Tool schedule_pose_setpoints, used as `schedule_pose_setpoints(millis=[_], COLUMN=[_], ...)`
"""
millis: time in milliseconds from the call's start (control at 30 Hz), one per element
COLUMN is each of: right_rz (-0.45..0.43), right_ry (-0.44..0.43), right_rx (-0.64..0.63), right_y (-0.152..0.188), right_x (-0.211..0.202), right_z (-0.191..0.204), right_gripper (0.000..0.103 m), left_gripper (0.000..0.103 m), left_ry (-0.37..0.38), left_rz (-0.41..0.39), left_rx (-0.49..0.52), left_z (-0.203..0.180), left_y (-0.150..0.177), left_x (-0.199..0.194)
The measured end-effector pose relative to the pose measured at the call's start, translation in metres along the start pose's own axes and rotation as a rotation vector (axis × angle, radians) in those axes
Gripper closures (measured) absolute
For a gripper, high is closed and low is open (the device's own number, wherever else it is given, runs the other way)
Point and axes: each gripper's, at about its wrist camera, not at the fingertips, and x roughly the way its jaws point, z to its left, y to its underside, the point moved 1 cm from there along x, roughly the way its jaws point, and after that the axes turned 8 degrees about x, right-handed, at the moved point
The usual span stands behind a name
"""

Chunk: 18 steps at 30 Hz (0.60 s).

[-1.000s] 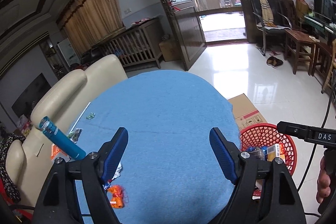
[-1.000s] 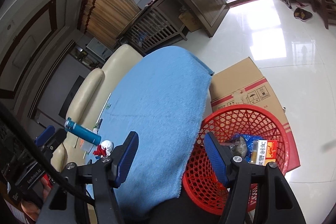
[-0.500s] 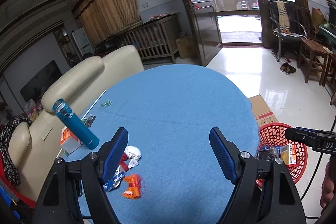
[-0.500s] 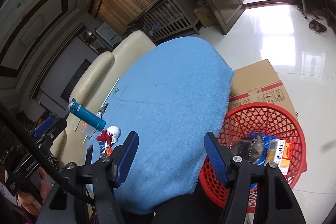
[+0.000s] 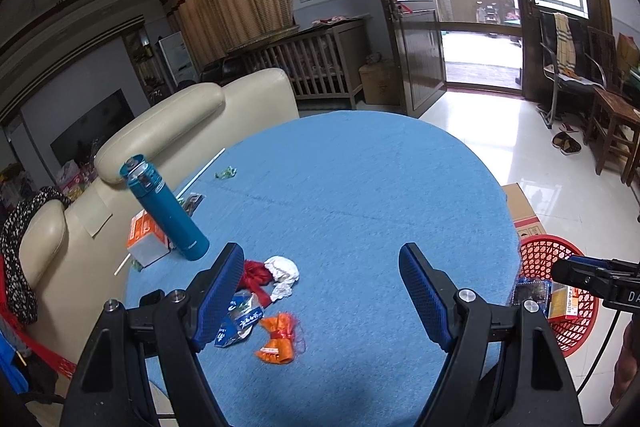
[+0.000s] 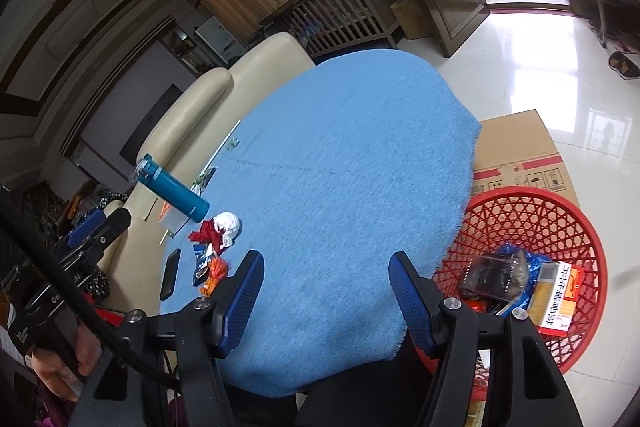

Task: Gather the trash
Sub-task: 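Move both grippers back over the table toward the remaining trash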

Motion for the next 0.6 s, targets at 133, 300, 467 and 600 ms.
schedule_pose_setpoints(millis=[133,300,467,600], right_rz=[0.011,0.025,0.043,0.058], right_ry=[0.002,0.005,0.005,0.006], right_rx=[-0.012,-0.029,-0.052,-0.075], right_y=[0.003,0.006,0.011,0.016], right_x=[0.003,0.008,0.015,0.020], right_z=[0.007,0.014,0.025,0.034], right_gripper=[0.034,0.034,0.034,0.034], left_gripper=[0.023,0.023,0.023,0.023], left_ry=[-0.006,-0.011,-0.014,-0.017], left_rz=[0.007,0.014,0.023,0.031], left_rx=[-0.015,-0.039,-0.067,-0.089], left_z=[0.007,0.018,0.027,0.037], left_y=[0.005,0.014,0.023,0.030], left_x=[0.001,0.003,0.004,0.007])
